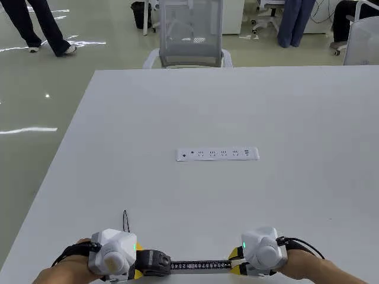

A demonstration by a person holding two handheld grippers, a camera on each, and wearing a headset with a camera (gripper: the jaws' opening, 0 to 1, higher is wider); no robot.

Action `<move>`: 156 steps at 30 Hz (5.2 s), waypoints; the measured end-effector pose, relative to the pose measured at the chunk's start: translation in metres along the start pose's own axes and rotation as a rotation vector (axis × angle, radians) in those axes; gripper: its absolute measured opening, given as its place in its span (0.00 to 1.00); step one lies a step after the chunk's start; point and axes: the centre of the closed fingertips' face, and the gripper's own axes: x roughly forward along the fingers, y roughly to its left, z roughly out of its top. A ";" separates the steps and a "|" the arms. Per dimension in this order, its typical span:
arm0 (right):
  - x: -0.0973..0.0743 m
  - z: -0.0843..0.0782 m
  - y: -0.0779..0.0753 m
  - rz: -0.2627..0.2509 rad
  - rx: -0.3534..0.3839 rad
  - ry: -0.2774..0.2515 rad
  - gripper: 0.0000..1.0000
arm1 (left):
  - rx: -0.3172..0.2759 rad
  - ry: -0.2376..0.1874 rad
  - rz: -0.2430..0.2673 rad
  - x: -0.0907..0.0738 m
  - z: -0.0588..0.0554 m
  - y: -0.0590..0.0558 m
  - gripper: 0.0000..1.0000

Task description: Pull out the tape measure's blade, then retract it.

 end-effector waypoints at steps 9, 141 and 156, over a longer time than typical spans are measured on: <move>-0.003 -0.005 0.000 0.002 0.001 0.007 0.11 | 0.001 0.002 0.001 0.000 -0.001 0.000 0.25; -0.041 -0.059 0.014 -0.083 0.039 0.113 0.29 | 0.082 0.096 -0.006 0.000 -0.004 0.001 0.38; -0.059 -0.065 0.017 -0.142 0.153 0.102 0.45 | -0.062 0.073 0.029 -0.011 -0.008 -0.008 0.52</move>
